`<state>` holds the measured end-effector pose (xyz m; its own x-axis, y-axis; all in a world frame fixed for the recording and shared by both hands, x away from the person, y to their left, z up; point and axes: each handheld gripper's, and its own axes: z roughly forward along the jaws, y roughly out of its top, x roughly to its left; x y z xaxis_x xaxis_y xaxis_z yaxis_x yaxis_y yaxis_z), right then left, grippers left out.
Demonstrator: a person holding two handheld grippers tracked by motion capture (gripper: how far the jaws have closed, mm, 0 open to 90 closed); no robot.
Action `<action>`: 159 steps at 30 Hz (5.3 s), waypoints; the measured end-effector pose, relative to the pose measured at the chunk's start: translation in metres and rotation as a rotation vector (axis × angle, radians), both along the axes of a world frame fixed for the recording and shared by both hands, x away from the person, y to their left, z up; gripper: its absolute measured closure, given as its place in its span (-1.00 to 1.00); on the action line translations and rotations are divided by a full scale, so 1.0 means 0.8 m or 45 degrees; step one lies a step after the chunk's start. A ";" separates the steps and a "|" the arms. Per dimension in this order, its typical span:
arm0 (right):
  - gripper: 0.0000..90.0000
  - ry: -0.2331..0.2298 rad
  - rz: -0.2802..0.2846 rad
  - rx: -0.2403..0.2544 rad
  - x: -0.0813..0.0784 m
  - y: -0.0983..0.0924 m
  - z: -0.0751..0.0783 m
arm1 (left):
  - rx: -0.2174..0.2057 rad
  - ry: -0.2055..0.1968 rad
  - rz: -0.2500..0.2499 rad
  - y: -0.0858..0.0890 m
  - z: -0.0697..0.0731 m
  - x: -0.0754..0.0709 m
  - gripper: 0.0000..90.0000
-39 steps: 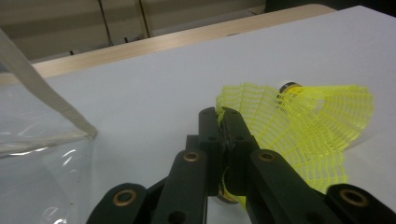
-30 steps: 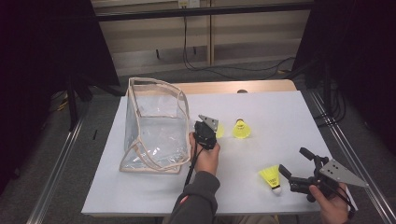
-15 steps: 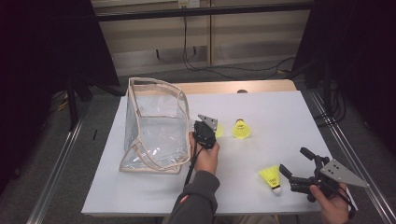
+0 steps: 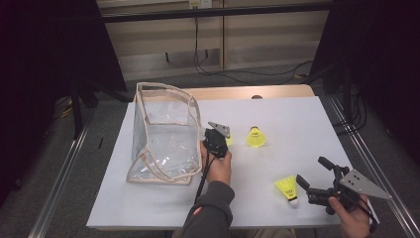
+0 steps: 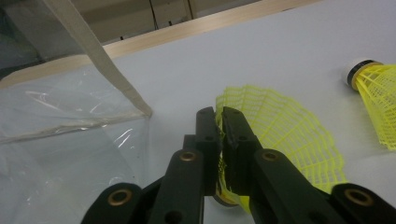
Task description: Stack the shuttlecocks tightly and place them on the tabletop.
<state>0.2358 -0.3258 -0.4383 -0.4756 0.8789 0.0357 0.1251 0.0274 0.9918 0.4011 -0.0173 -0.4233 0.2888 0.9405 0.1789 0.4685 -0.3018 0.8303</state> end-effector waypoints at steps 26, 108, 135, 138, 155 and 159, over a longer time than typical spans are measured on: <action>-0.94 -0.007 -0.007 -0.003 -0.002 -0.002 0.002 | -0.148 0.082 -0.205 -0.017 0.002 0.015 0.35; -0.94 -0.011 -0.036 0.032 -0.003 -0.010 0.005 | -0.222 0.423 -0.465 -0.022 0.023 -0.003 1.00; -0.94 -0.010 -0.040 0.051 -0.004 -0.013 0.005 | -0.197 0.410 -0.366 -0.030 0.022 0.035 1.00; -0.94 -0.011 -0.038 0.051 -0.003 -0.012 0.005 | -0.197 0.393 -0.364 -0.031 0.022 0.038 1.00; -0.94 -0.010 -0.036 0.049 -0.003 -0.012 0.004 | -0.197 0.393 -0.372 -0.034 0.024 0.039 0.96; -0.94 -0.008 -0.034 0.046 -0.002 -0.012 0.004 | -0.183 0.398 -0.380 -0.034 0.024 0.037 0.96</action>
